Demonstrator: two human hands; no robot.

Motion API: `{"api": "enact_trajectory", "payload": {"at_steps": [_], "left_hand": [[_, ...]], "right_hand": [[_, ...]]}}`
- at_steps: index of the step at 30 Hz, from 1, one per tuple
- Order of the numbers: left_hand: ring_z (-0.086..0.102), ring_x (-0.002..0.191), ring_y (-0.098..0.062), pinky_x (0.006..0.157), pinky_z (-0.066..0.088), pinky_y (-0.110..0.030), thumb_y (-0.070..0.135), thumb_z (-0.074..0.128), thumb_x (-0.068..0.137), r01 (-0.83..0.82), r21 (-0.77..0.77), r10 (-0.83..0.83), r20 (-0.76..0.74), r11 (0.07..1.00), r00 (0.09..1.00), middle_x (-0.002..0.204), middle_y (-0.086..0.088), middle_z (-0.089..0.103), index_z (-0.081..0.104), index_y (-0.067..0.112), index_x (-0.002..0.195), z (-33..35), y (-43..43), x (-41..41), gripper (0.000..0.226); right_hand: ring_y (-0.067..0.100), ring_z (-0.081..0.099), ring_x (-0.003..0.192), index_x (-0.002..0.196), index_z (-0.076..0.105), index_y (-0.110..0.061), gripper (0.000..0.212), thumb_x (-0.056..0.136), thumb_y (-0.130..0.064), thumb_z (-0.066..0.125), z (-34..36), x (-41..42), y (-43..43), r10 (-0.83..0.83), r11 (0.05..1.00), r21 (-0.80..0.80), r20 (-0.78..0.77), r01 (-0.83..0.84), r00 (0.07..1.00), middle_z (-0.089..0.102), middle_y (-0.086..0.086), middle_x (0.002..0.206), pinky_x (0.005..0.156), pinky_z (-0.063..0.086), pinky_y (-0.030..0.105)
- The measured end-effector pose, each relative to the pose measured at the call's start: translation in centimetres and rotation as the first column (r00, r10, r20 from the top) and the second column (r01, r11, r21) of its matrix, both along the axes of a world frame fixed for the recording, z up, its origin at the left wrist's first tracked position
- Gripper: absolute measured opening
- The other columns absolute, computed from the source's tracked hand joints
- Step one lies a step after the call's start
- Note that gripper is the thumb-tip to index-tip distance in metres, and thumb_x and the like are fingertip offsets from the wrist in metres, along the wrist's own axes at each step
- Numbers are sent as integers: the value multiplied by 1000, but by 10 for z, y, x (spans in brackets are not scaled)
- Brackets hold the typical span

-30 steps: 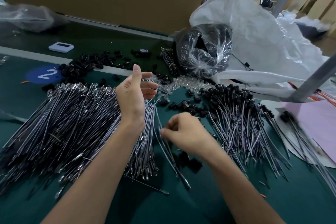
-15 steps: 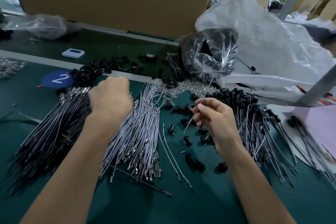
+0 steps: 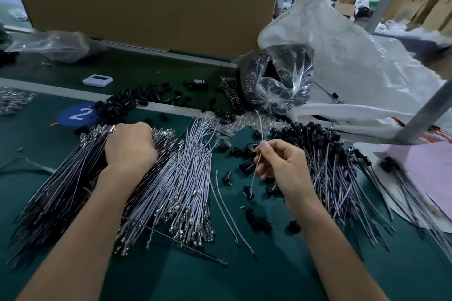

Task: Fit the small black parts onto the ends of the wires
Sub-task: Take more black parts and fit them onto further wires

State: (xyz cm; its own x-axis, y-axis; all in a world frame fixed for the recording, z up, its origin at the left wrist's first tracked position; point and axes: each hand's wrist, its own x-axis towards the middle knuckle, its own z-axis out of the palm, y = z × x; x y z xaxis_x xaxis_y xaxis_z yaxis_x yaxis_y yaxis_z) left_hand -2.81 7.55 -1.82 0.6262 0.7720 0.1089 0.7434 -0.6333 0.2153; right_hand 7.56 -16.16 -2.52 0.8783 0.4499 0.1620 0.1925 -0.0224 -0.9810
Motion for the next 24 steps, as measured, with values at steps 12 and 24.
{"api": "enact_trajectory", "payload": {"at_steps": [12,24], "left_hand": [[66,79,-35,66,51,-38,5,72,85,56,43,-68,381,998,922,84,-12,72,77,13,85,12,-6,-9,9],[69,85,3,80,55,-17,12,77,80,525,246,-425,870,815,252,92,21,66,68,24,103,57,-77,12,28]], "right_hand": [[14,60,55,85,66,0,21,99,-12,55,-2,2,-1,0,1000,7,26,0,1000,66,6,66,47,48,22],[8,56,60,96,68,-7,7,92,-12,63,1,-1,-3,83,991,120,-198,-60,977,69,2,75,55,47,19]]}}
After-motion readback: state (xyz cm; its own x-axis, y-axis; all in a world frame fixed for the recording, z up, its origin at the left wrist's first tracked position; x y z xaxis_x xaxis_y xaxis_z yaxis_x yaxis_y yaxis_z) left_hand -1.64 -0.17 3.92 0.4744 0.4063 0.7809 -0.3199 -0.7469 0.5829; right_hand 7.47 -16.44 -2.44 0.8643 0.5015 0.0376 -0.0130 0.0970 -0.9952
